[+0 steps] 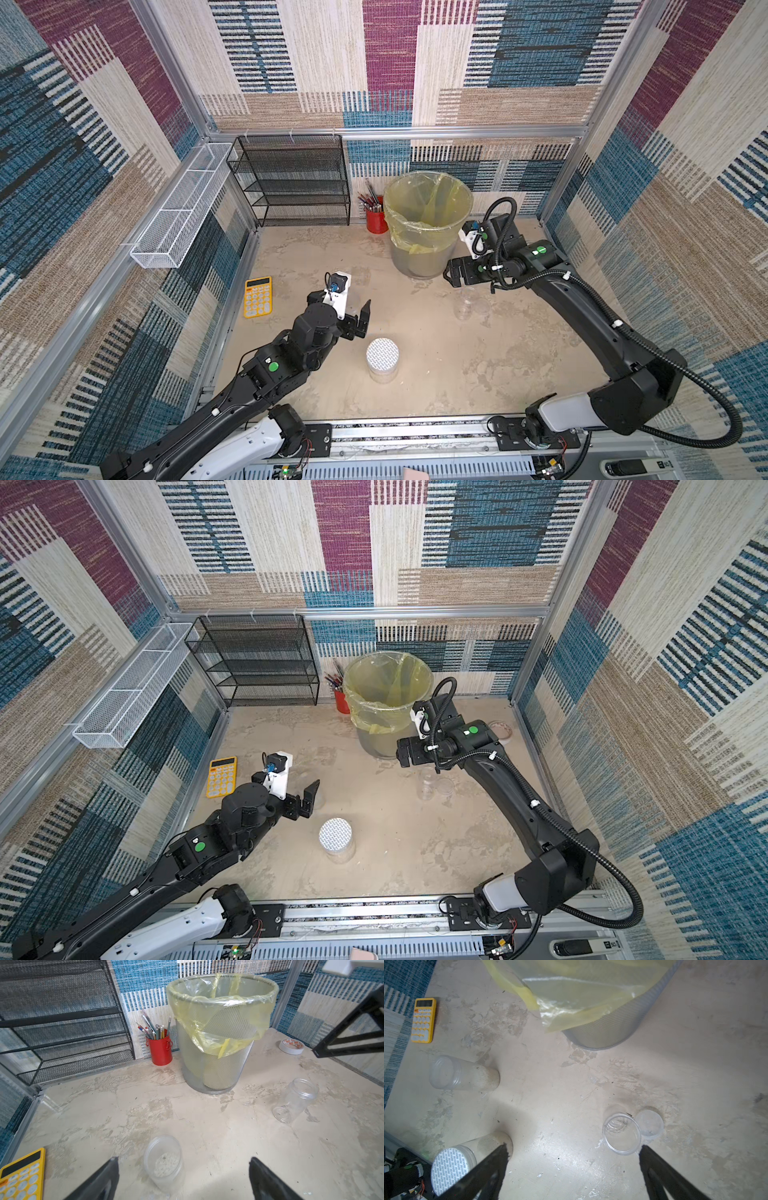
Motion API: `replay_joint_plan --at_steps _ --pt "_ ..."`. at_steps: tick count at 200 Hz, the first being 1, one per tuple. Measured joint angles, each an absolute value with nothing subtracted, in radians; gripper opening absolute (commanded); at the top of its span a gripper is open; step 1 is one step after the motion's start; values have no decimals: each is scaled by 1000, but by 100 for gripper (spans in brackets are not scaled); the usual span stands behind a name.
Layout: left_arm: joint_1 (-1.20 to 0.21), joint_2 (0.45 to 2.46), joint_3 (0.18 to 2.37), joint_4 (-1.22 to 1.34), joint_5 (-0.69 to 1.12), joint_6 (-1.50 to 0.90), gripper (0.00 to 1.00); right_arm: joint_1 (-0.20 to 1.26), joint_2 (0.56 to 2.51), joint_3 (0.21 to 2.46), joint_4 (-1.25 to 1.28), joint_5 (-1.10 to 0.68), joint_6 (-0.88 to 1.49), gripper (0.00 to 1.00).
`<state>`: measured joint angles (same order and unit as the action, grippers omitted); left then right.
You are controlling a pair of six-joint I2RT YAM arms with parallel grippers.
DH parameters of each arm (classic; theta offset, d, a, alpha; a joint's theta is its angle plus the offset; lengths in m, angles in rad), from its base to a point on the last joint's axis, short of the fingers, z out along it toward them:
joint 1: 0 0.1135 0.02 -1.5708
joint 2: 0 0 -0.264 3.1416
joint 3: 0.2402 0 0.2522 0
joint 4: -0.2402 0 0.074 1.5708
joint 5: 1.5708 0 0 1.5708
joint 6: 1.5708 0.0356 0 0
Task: Empty moldy rice from jars
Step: Place the jar at the center of the board, then pick up the jar from the center of the board.
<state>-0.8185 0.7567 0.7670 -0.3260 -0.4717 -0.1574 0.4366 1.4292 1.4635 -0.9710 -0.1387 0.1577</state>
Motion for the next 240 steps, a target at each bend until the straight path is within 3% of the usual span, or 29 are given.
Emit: replay_joint_plan --at_steps 71,172,240 --pt "-812 705 776 -513 -551 -303 99 675 1463 1427 -884 -144 161 99" --pt "-791 664 734 -598 -625 -458 99 812 1592 1480 -813 -139 242 99" --pt "-692 669 712 -586 -542 -476 99 913 1732 1535 -703 -95 241 99"
